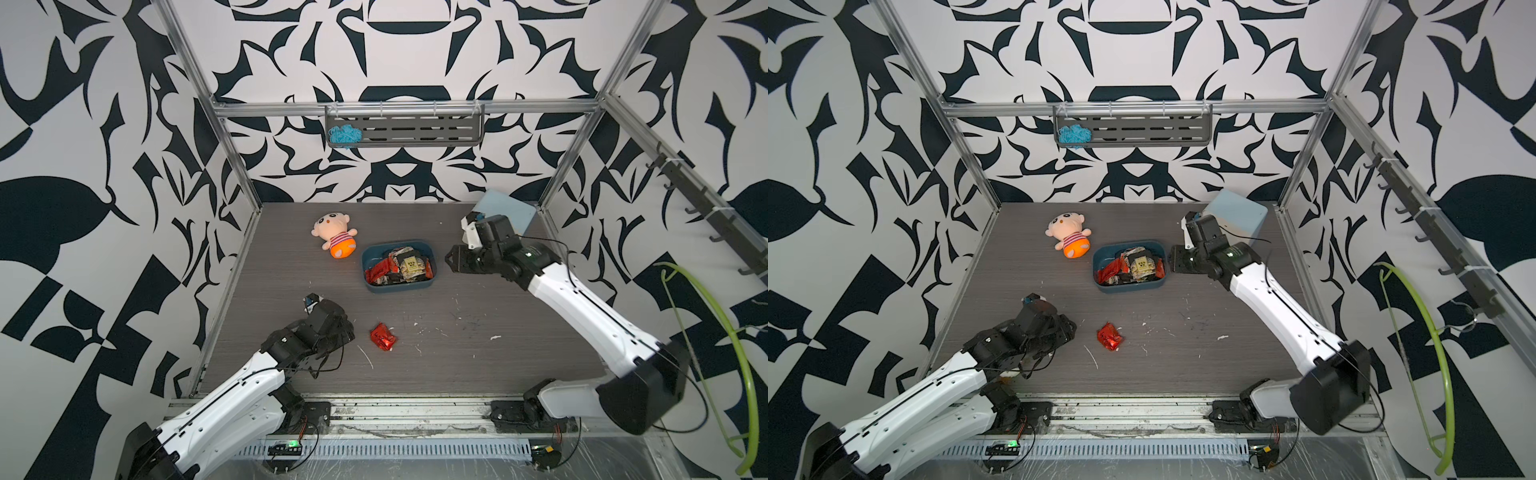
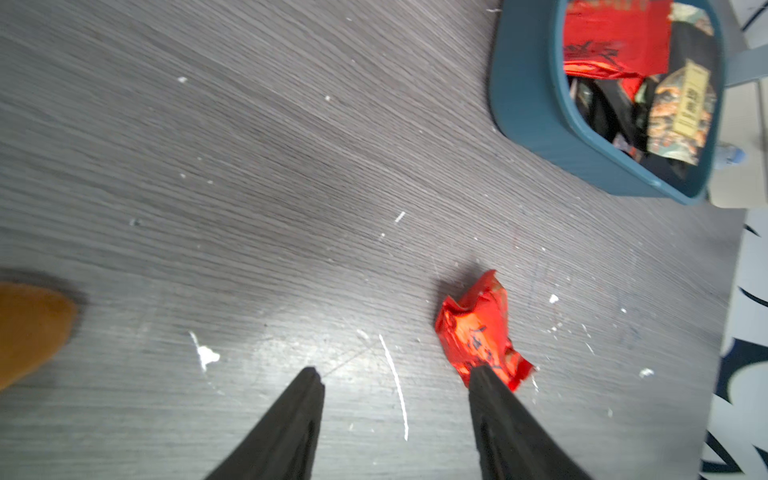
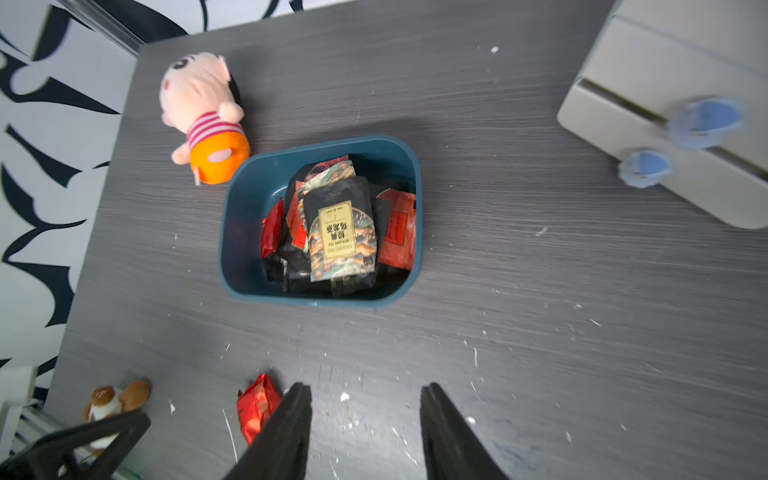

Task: Put the tea bags into the storage box
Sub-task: Pick up the tea bag from the center of the board.

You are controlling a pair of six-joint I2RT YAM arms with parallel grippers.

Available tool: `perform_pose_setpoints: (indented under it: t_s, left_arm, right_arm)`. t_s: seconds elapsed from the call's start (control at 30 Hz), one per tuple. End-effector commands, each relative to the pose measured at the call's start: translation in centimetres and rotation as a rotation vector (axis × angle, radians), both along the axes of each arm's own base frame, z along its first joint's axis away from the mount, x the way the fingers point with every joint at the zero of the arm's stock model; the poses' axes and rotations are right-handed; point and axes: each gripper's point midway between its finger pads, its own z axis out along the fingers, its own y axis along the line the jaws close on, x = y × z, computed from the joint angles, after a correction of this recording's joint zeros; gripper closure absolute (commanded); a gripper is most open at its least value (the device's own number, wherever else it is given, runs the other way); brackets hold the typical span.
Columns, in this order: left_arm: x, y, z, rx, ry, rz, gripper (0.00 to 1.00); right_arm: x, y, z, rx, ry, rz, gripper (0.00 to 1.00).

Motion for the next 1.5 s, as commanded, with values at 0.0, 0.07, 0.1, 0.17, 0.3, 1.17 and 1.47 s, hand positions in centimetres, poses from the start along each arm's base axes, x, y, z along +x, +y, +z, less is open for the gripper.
perform_pose_setpoints:
  t_s: [0.0,0.07,0.1,0.17,0.3,1.17,1.47]
  left_arm:
    - [-0.8,-0.6,0.7,-0.064,0.016,-0.024,0.38]
    - [-1.2,-0.9,0.7,-0.084,0.02,-0.036,0.38]
    - [-1.3,-1.0,0.8,-0.096,0.024,-0.042,0.38]
    - [-1.6,-1.2,0.7,-0.106,0.028,-0.046,0.38]
    - [-2.0,-1.9,0.5,-0.109,0.031,-0.064,0.38]
    - [-1.6,-7.1,-3.6,-0.086,0.084,-0.082,0.52]
    - [-1.5,-8.3,-4.7,-0.074,0.108,-0.095,0.6]
  right_arm:
    - [-2.4,-1.4,0.2,-0.014,0.009,-0.007,0.5]
    - [-3.7,-1.5,0.7,0.029,0.002,-0.002,0.48]
    - [-4.2,-1.4,0.6,0.056,0.004,0.002,0.46]
    - [-5.5,-0.9,0.5,0.122,0.006,0.029,0.36]
    - [-7.6,-0.5,-1.7,0.187,0.064,0.048,0.28]
    - [-13.7,10.4,-15.1,0.229,0.307,0.217,0.28]
    - [-13.2,12.7,-15.9,0.225,0.326,0.236,0.29]
